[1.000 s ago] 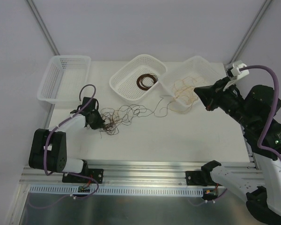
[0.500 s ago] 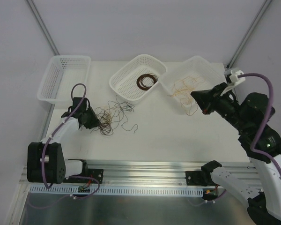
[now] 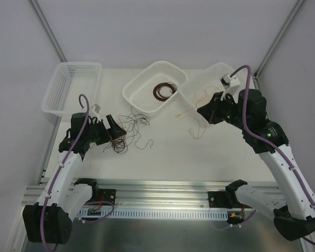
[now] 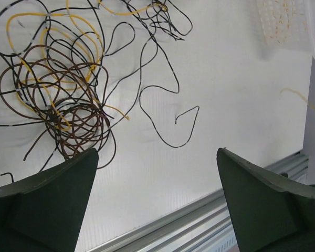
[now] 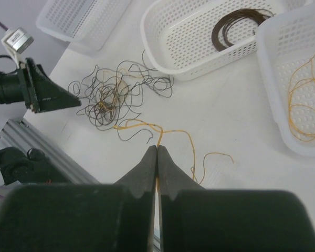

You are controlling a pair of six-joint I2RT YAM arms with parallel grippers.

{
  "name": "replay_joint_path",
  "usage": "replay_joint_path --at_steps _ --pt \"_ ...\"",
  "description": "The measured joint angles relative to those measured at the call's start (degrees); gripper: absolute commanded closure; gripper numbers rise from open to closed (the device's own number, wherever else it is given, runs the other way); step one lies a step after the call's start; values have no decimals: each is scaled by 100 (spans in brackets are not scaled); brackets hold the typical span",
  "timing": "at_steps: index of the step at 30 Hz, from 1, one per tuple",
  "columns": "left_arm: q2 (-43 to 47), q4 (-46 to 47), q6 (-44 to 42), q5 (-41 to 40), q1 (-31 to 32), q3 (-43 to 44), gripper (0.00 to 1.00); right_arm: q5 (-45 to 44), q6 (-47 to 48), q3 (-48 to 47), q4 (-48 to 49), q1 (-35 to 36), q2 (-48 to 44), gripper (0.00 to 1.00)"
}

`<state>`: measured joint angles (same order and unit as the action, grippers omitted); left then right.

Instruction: Untangle the cables

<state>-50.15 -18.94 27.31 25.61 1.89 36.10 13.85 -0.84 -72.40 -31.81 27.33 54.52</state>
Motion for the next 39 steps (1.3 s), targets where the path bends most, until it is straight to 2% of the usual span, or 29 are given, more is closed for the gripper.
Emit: replay_joint_path --at_steps 7,13,22,24,27,30,31,33,34,37,39 --pt "229 -46 -162 389 0 -234 1 -730 236 -946 -273 -129 678 99" --pt "378 -116 -319 376 0 -492 1 -1220 321 -1770 -205 -691 1285 99" --pt "492 -319 -448 107 0 -549 1 -1316 37 -2280 741 -1812 2568 99" --pt "492 -334 -448 70 0 -577 1 -1261 -133 -2404 992 -2031 3021 96" --pt "481 -391 -446 42 0 -592 1 -1189 -433 -2490 1305 -2284 3770 85" --pt "411 -407 -446 22 0 -592 1 -1126 -787 -2601 1309 -2455 4540 54" --pt "358 -407 -444 13 0 -592 1 -1128 -872 -2599 1290 -2487 4750 38" --pt "205 -407 -442 -20 0 -592 1 -1172 -1036 -2527 1207 -2540 5010 25" --pt "107 -413 -437 -35 0 -584 1 -1182 -1062 -2457 1141 -2551 5027 15" --pt "-142 -426 -420 -87 0 -527 1 -1333 -1141 -2247 903 -2551 4918 6" --pt "-275 -435 -415 -179 0 -437 1 -1408 -1126 -2006 804 -2540 4658 4"
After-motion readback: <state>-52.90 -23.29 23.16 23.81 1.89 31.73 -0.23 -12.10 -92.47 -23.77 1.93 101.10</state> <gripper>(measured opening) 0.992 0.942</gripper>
